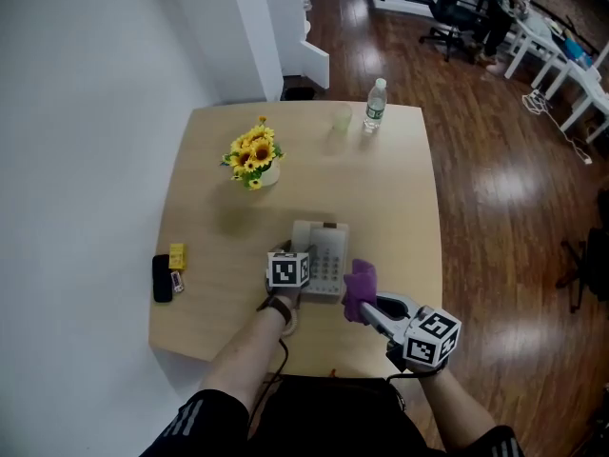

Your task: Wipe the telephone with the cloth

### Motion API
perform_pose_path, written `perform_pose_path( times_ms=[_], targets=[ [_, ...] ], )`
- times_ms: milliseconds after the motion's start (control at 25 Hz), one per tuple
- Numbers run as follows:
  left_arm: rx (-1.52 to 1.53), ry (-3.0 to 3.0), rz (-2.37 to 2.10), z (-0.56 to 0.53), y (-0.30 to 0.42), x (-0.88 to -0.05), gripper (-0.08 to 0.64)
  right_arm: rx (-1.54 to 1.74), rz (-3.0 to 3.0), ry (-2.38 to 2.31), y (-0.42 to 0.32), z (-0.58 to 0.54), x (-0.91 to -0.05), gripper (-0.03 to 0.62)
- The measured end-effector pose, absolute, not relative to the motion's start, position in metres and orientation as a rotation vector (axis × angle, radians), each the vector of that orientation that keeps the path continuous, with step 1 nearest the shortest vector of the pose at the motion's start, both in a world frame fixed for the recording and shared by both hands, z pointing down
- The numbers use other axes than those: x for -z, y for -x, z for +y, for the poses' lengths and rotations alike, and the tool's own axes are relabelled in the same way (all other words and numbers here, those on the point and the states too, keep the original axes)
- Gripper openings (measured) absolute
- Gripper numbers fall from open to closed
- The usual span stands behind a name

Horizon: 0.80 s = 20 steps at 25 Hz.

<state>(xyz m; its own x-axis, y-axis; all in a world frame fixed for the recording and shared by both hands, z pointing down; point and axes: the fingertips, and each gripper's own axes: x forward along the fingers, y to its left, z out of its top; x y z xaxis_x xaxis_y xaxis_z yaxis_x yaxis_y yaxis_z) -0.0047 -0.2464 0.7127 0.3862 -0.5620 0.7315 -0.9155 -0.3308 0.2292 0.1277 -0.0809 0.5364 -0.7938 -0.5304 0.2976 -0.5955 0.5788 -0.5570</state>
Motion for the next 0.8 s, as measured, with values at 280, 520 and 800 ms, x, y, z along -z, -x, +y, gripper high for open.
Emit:
perform_pose_path(
  times_ms=[280, 520, 800],
  targets=[
    [-0.519, -2.223, -1.094, -0.196, 0.020, -0.635, 0.288, -0.937, -2.761, -0.986, -0.124, -0.088, -0.502, 0.071],
    [-0.333, -2.447, -0.941, -0.111, 0.053, -0.544, 0.287, -0.834, -2.809, -1.013, -0.114, -0.078, -0.465, 0.071],
    [-0.247, -2.565, -0.960, -0.034, 0.085, -0.488, 0.285, -0.743, -2.833, -1.061, -0.099, -0.043, -0.440, 0.071]
  ],
)
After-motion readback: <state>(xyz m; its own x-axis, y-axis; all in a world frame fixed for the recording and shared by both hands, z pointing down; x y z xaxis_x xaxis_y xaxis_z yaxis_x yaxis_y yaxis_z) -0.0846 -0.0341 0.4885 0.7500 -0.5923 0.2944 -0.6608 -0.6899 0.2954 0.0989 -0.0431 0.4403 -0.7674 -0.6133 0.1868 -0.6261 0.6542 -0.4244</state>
